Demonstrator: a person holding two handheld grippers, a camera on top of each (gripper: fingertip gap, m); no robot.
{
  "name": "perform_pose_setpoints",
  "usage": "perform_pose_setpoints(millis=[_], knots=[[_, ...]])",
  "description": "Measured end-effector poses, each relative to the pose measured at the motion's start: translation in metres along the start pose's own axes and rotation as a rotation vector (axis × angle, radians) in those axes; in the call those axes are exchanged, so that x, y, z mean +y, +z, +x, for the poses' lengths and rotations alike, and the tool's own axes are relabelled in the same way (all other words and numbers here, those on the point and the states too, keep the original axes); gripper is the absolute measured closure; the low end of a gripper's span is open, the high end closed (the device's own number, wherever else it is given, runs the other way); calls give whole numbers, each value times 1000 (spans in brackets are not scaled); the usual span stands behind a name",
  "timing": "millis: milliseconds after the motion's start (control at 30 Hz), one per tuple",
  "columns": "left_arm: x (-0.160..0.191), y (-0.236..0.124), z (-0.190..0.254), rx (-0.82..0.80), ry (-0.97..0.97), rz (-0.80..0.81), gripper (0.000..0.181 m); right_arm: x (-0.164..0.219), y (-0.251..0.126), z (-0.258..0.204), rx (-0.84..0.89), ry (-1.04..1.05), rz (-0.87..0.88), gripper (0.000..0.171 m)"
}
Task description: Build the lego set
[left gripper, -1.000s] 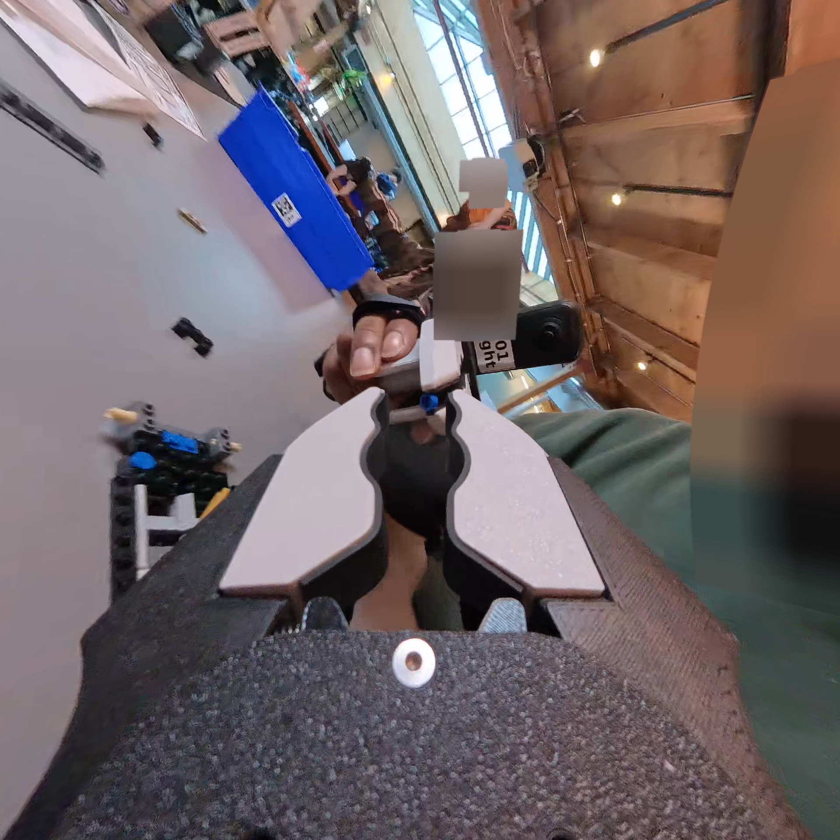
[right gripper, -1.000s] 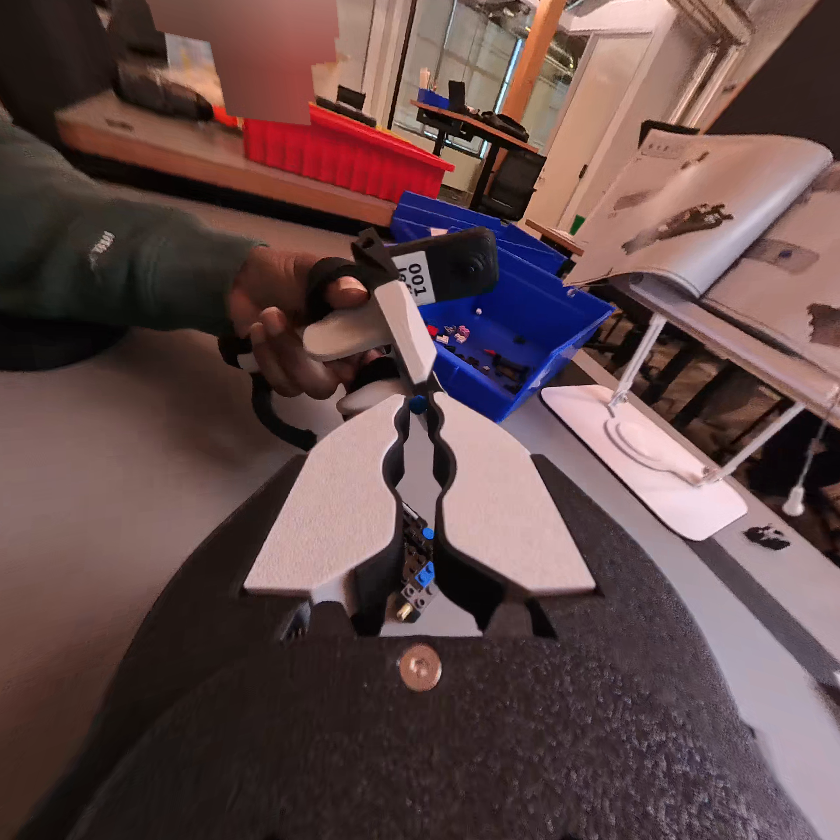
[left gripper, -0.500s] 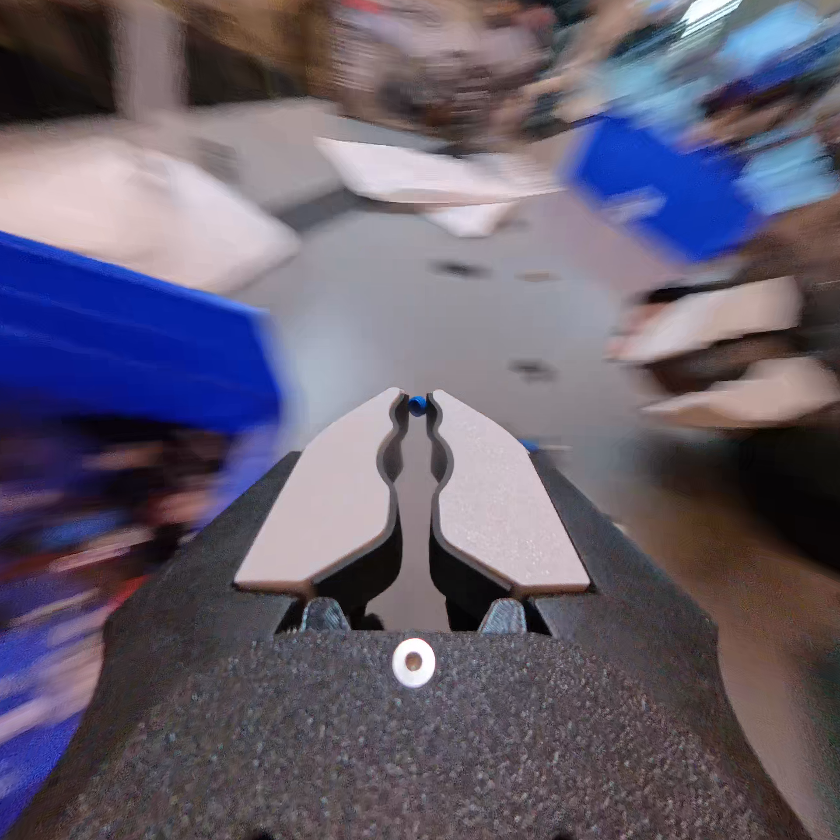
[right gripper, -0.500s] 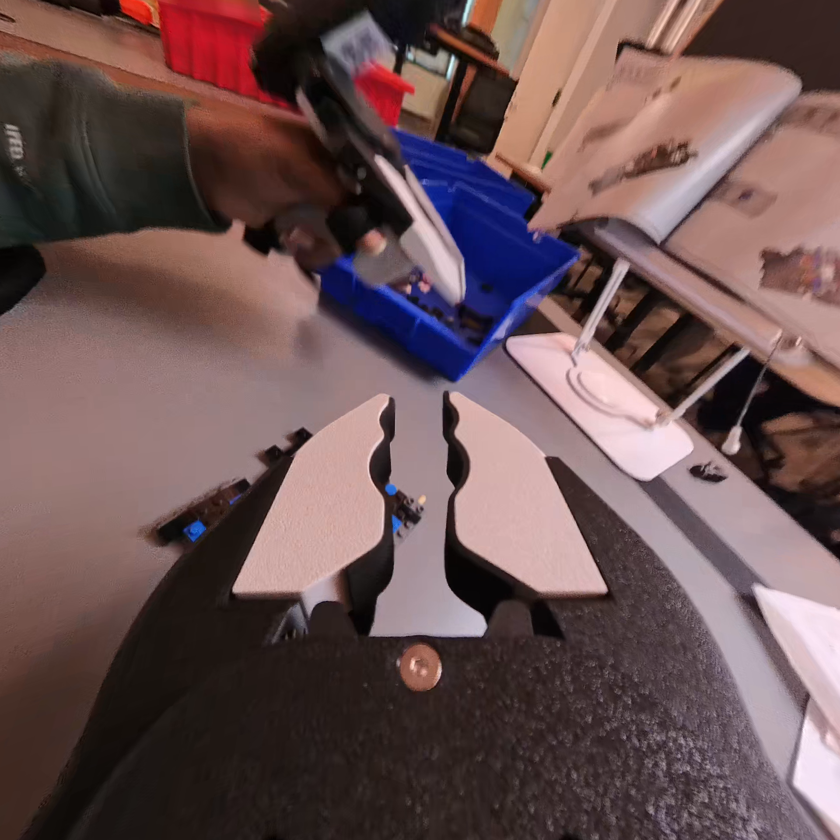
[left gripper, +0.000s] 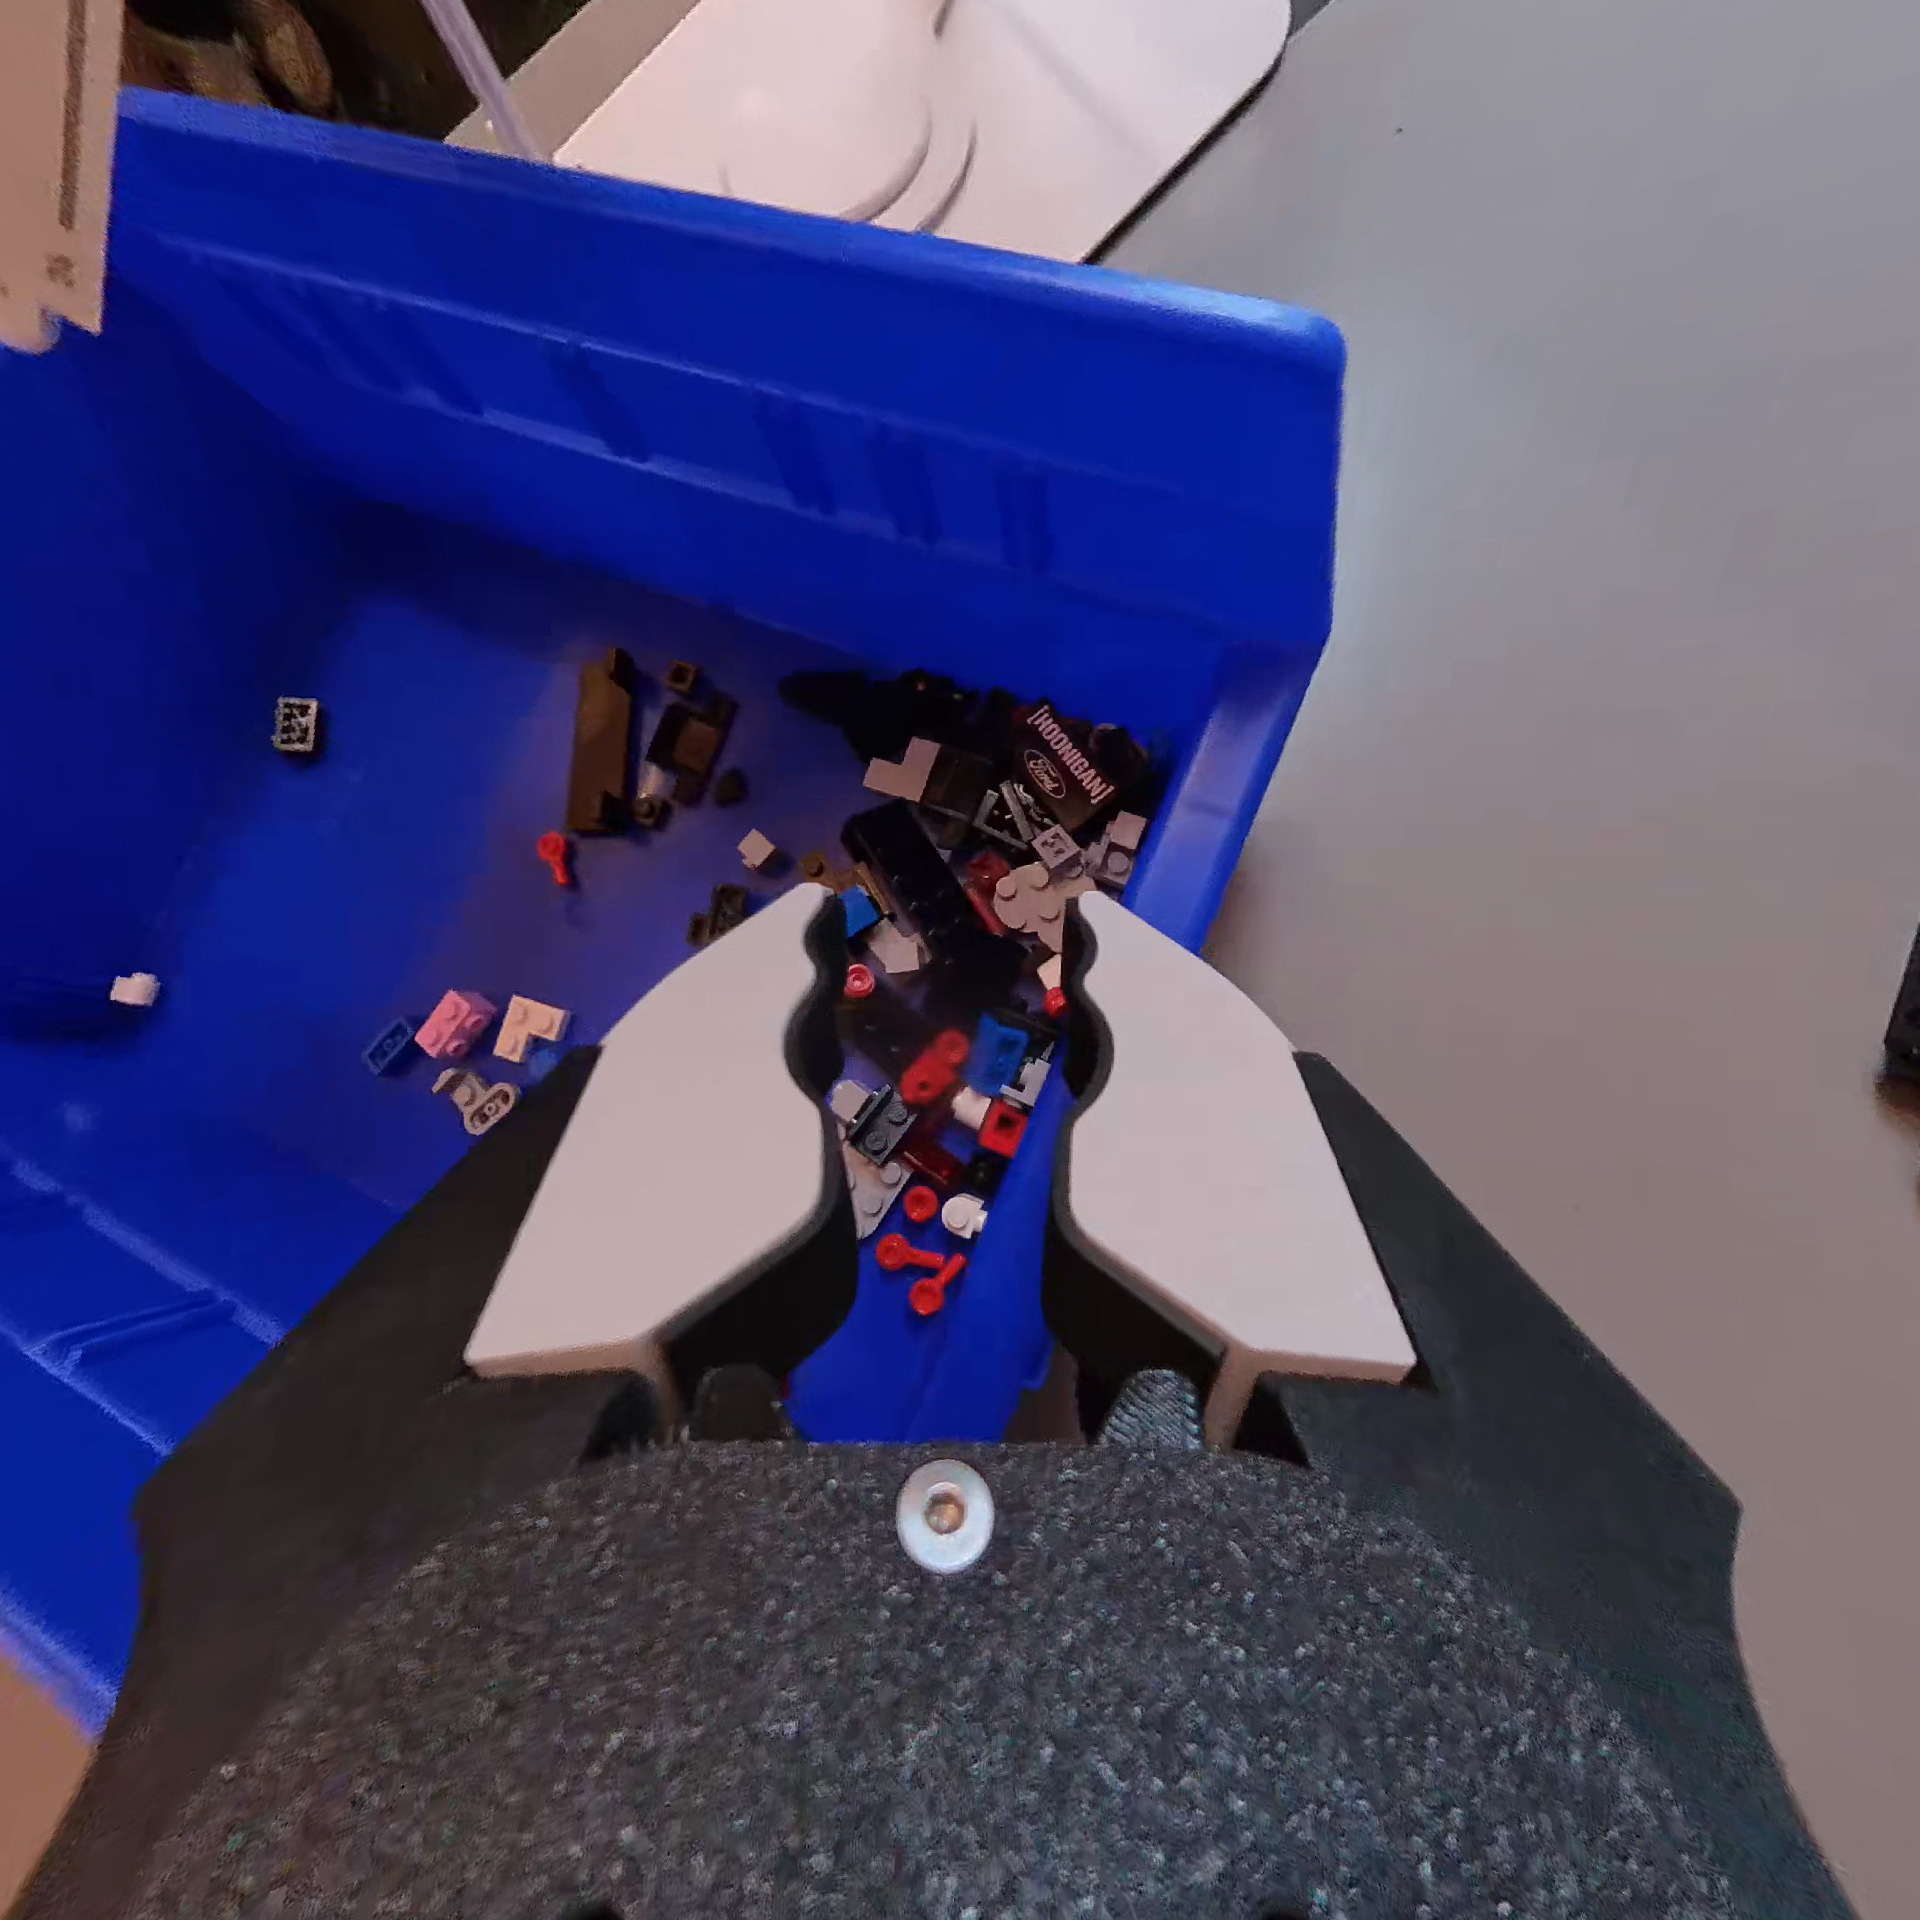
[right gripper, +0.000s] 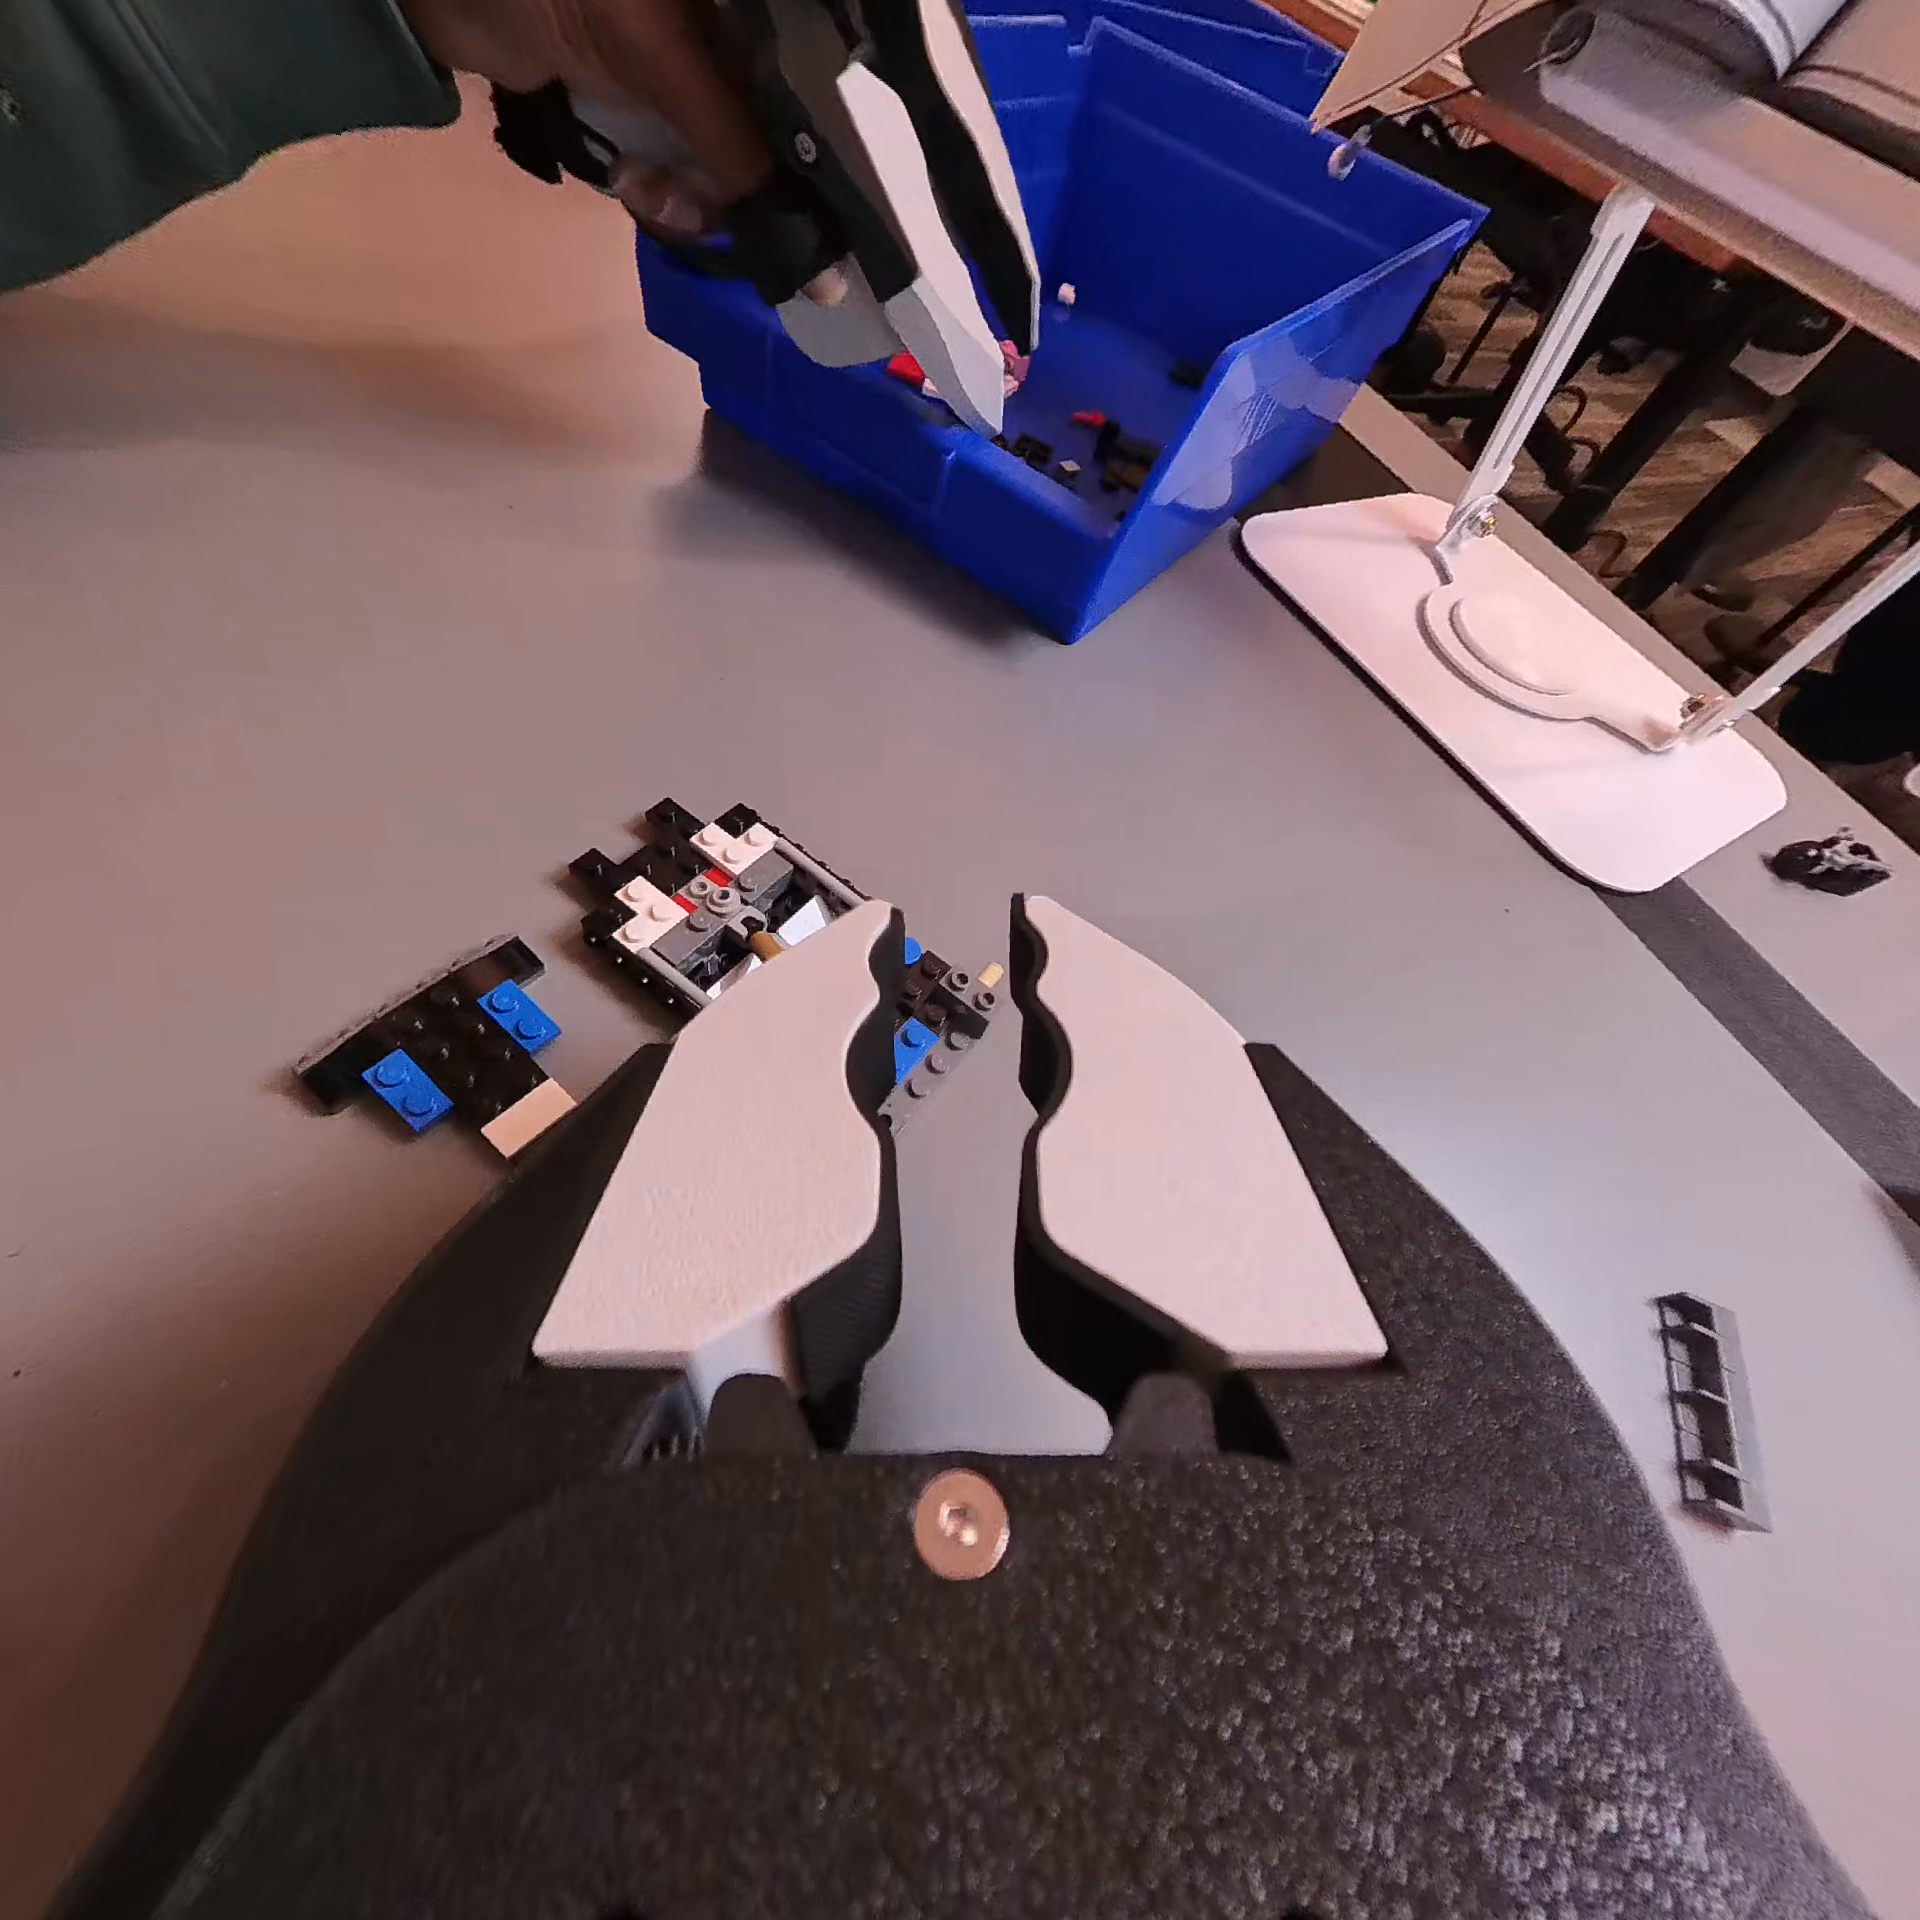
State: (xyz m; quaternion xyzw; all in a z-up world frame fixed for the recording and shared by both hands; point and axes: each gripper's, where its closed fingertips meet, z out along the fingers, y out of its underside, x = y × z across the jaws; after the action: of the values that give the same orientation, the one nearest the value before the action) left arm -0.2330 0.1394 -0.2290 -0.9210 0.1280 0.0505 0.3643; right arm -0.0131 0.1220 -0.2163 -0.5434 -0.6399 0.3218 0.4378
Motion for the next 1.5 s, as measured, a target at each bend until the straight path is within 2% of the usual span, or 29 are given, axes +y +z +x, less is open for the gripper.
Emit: perform_pose_setpoints(millis=[167,333,433,533,667,700,733,767,867,933,1067,1167,1300,1433,1500], knots=[[-13,-9,6,48,25,103,129,-1,-1,1,2,6,7,153],[-40,-27,4,-153,308,317,124,1,0,2,14,-17,2,154],[-50,-35,6,-294,479,397,114,2,0,2,19,-29,-2,154],[-58,-42,19,-317,557,512,110,3,0,2,27,-42,-7,154],[-65,-57,51,-59,394,703,122,4,0,4,35,-42,-13,154],[-64,-63,62,41,355,734,138,5,0,5,39,-38,-15,154],[-61,-70,76,161,347,760,172,5,0,7,43,-33,-18,154],[-59,-79,89,265,333,794,181,6,0,8,44,-28,-21,154],[-49,-77,109,455,239,676,181,10,0,9,36,-12,-38,154],[-39,-69,123,518,230,578,181,15,1,7,10,-6,-59,154],[-7,-44,167,681,188,264,125,20,6,-2,-82,-10,-99,153],[9,-24,198,713,217,130,106,22,14,-3,-146,-83,-161,153],[11,-8,220,700,241,48,106,22,24,-5,-280,-193,-258,153],[12,0,221,651,317,31,122,33,32,-13,-449,-272,-388,149],[13,-1,222,665,342,37,122,35,37,-14,-497,-287,-402,148]])
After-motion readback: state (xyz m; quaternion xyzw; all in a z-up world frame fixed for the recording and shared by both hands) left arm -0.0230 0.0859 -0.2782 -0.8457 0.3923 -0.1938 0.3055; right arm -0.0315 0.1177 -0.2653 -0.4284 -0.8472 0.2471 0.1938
